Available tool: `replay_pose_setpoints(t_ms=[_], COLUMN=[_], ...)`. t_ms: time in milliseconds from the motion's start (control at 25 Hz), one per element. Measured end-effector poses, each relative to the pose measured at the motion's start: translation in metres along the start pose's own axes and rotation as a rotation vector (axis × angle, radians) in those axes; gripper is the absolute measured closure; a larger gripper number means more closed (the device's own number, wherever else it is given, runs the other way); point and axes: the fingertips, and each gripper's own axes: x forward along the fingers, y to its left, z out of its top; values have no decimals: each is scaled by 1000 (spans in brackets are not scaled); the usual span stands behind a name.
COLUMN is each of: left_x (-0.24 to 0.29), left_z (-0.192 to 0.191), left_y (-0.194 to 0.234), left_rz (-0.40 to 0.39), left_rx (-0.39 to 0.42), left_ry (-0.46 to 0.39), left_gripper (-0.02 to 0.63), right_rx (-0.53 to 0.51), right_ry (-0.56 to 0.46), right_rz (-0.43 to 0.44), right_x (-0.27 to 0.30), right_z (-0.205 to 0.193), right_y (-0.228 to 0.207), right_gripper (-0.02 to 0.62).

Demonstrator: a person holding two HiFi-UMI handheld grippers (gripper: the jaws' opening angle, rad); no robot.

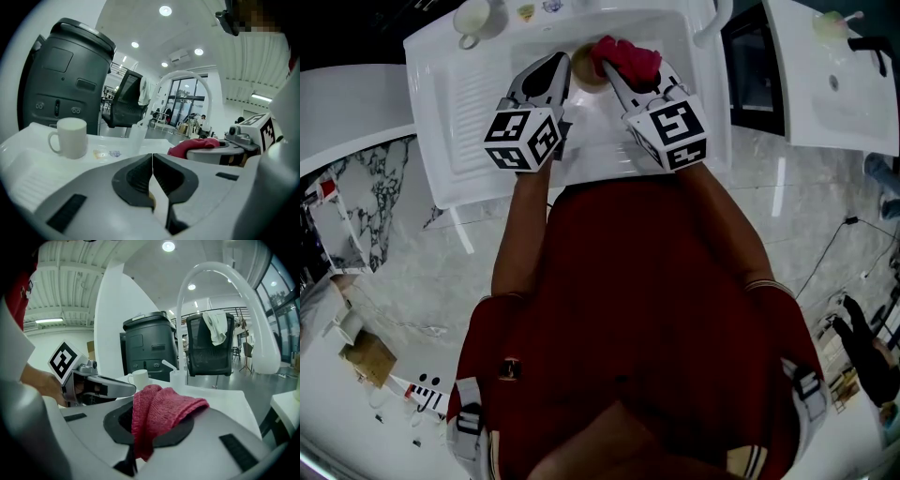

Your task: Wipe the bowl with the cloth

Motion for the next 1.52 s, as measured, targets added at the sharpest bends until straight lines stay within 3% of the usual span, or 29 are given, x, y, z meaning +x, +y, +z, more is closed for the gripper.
replay_pose_setpoints(t_ms=[560,1520], left_x=[-29,-29], left_z=[45,49], left_y=[-32,-45], left_rz=[-2,-1], left_rx=[184,206], left_ry=[-138,-156], left_gripper=[598,600], right_rx=[-36,-29], right_ry=[-118,-151], right_rz=[35,47], right_x=[-26,-36], right_z=[37,38], right_y=[5,1], right_gripper=[568,568])
